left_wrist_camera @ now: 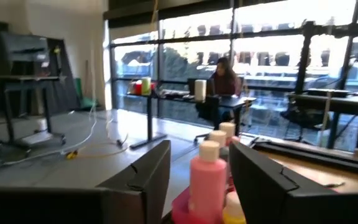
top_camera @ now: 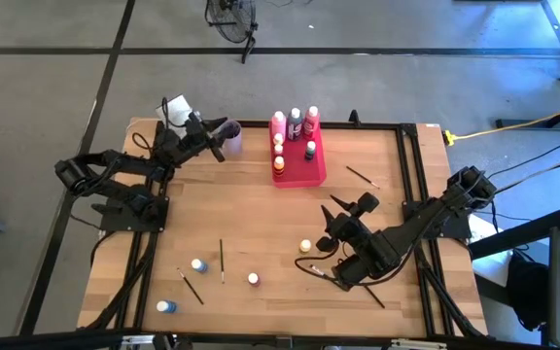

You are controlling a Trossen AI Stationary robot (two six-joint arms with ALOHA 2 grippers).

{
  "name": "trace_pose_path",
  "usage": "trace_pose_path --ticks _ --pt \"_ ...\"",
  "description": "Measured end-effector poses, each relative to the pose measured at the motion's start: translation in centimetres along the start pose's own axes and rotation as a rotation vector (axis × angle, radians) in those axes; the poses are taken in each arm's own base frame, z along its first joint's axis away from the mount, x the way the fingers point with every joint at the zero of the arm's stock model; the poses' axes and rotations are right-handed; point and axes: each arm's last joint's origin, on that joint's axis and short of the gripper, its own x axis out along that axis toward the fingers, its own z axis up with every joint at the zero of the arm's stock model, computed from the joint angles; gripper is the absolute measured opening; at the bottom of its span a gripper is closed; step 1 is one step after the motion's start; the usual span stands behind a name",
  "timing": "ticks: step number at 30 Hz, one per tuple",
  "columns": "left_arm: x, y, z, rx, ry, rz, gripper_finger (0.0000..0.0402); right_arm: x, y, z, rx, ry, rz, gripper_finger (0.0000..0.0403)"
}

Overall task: Pick & Place Paint Supplies
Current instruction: Put the violet paint bottle into the red bin

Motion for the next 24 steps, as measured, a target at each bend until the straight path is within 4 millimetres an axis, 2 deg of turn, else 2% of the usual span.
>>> trace_pose_path --ticks 7,11,16,24 --pt "-0.1 -1.1 0.7 -0.1 -0.033 -0.15 0.0197 0.1 0.4 -0.5 -0.034 0.096 0.068 0.0172" --pt "-0.1 -1.6 0.7 -0.133 -0.02 -0.216 0.0202 0.0 0.6 -0.6 -0.061 0.153 0.114 0.0171" --pt "-0.1 -1.7 0.1 -0.151 0.04 -0.219 0.0203 -0.1 0.6 -0.5 -0.053 0.19 0.139 0.0171" --pt "-0.1 -1.7 -0.2 -0.157 0.069 -0.216 0.0203 -1.1 -1.4 3.9 0.043 0.461 0.333 0.0171"
